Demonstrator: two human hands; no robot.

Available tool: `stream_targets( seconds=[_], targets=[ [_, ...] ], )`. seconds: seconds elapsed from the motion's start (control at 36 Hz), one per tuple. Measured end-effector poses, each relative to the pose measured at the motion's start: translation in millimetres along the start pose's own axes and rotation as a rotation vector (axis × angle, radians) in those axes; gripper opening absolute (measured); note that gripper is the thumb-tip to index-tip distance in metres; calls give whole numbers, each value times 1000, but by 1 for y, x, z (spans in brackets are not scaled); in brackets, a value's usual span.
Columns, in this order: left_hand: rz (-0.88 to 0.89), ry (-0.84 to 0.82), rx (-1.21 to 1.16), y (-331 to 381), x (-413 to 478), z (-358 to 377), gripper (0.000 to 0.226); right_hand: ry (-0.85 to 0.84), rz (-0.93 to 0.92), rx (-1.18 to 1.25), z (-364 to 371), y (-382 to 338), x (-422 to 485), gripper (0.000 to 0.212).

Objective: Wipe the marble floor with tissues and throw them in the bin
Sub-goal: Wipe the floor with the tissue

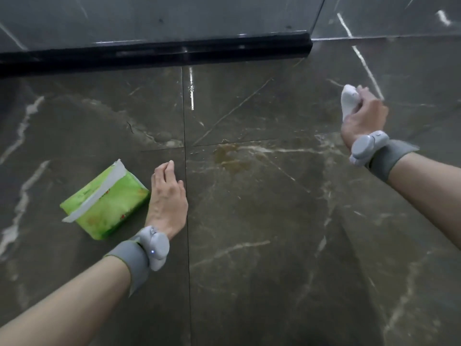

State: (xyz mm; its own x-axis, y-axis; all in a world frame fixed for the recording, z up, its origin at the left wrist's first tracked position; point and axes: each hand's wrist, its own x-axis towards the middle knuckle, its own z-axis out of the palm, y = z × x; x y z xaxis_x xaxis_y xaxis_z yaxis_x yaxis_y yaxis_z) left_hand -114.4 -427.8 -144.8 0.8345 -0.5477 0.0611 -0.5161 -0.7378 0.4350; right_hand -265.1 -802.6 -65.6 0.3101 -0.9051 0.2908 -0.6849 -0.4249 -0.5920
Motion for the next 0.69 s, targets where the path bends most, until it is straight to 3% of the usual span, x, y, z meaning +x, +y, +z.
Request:
stream_targets(
  seconds=[0.06,0.28,0.42,0.69],
  targets=[
    [2,21,-13,1,-5,5,48,-45,-71,-35,7,0,-1,39],
    [91,36,-74,-28,-12,1,35,-531,-186,-287,48,20,-32,54],
    [134,35,-73,-33,-17,2,35,-538,-191,-305,56,24,-42,70],
    [120,14,-48,-26,-16,6,33,-586,-282,-261,88,-23,-82,74]
  ],
)
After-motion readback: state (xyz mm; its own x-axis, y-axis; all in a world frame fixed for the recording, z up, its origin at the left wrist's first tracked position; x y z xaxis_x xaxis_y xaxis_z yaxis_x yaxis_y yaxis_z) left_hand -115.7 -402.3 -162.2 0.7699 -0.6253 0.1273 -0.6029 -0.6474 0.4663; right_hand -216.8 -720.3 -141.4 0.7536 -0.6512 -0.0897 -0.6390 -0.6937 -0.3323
